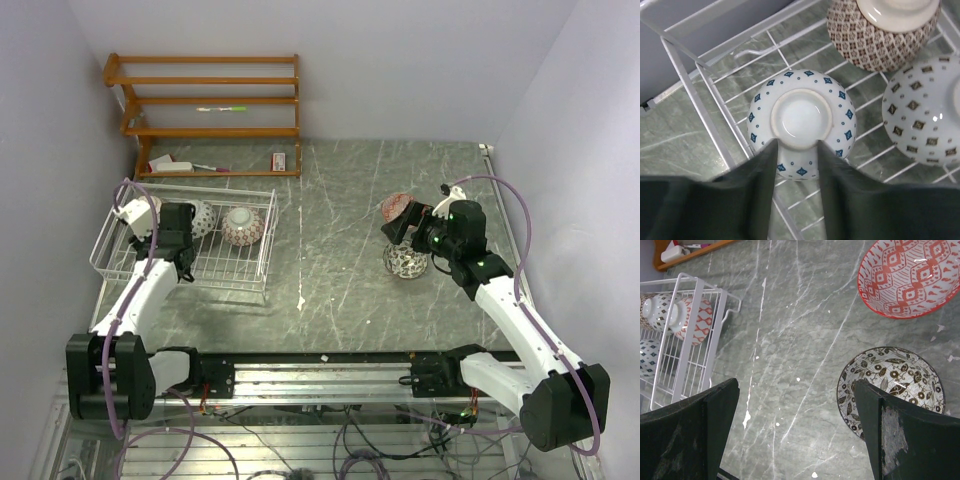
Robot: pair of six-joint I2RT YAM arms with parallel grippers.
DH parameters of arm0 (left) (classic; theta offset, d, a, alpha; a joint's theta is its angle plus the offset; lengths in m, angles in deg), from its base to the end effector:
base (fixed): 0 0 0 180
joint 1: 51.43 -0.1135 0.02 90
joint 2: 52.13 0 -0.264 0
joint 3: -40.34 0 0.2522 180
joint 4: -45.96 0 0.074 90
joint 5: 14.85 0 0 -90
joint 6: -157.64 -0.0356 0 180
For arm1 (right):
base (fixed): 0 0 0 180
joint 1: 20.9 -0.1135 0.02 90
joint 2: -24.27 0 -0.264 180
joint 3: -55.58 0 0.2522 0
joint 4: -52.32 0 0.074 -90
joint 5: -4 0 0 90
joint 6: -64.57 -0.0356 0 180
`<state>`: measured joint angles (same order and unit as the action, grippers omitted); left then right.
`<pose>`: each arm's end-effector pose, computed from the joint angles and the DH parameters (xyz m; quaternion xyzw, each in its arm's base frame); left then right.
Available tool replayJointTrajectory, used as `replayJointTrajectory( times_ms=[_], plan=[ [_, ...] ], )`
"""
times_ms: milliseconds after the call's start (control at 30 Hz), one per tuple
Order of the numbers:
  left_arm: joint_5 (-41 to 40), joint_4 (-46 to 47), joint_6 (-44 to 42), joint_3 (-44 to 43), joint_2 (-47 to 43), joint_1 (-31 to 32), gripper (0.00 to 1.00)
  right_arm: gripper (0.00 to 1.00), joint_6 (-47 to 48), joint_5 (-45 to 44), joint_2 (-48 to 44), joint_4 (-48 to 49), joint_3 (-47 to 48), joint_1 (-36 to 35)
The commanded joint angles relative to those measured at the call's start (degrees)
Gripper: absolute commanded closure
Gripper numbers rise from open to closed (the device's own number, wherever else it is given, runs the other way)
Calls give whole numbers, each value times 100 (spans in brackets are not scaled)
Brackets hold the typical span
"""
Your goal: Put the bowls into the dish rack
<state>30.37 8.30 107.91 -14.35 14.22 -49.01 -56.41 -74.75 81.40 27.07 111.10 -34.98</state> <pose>0.2267 0.0155 0.2291 -0.4064 0.7772 0.2157 0.4293 0.2175 0.0617 0.2789 0.0738 0.8462 0.2768 0.4493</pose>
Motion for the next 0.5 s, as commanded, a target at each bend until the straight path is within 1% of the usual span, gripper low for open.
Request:
replayJointTrajectory(
  times_ms=[0, 200, 333, 467],
  plan=[
    [-149, 511, -100, -14, 6, -348, 64, 1, 108, 25, 10, -74, 50, 31],
    [-173, 805, -258, -102, 326, -606, 63, 1, 110, -48, -12, -132, 43, 33],
    [-29, 906, -283, -139, 473, -831, 63, 1, 97, -112, -42, -173, 43, 30],
    [-25, 906, -266, -214, 503, -933, 55, 1, 97, -158, -35, -174, 20, 37]
  ],
)
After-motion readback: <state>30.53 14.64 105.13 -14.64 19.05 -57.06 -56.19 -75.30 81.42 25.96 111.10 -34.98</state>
